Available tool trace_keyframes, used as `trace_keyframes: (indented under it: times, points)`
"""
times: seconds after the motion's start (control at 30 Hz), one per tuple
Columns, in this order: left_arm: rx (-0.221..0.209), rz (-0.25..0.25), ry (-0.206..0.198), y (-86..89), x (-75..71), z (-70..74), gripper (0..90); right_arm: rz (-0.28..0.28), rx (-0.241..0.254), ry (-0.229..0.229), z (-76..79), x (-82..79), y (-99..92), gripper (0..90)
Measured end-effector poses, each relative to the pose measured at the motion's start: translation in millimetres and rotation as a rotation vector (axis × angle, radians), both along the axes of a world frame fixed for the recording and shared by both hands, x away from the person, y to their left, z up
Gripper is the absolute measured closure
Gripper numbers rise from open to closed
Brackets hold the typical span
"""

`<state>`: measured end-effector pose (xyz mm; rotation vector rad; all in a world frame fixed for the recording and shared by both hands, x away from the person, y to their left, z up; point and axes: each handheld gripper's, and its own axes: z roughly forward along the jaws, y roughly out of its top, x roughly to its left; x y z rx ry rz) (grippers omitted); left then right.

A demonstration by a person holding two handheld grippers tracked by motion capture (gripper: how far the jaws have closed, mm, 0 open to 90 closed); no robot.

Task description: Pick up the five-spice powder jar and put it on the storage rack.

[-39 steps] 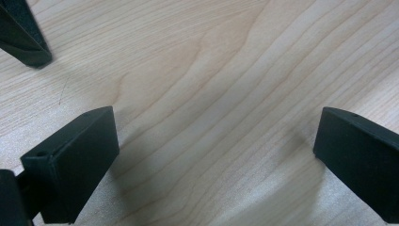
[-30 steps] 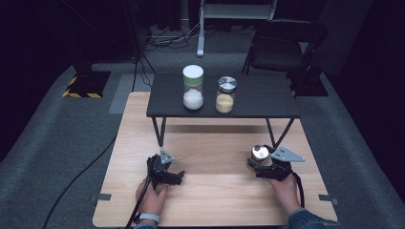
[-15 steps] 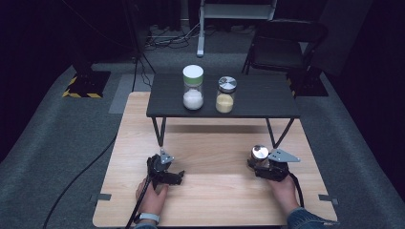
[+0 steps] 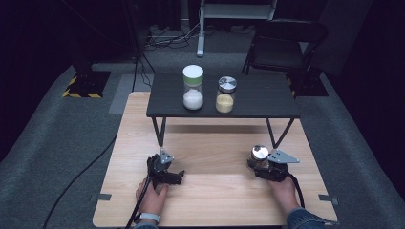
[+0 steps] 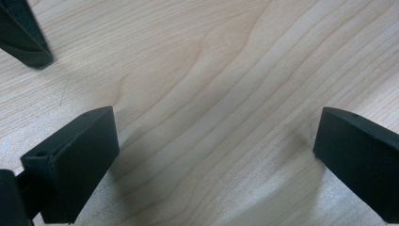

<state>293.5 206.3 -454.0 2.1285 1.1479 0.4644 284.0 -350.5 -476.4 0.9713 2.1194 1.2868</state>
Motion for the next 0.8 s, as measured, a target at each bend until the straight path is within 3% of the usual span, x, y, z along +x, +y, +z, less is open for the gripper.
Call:
trace_keyframes:
  times: [0.8]
  points:
    - [0.0, 0.0, 0.0, 0.0, 0.1, 0.0, 0.4, 0.007, 0.008, -0.015, -5.0, -0.9, -2.5, 30.5]
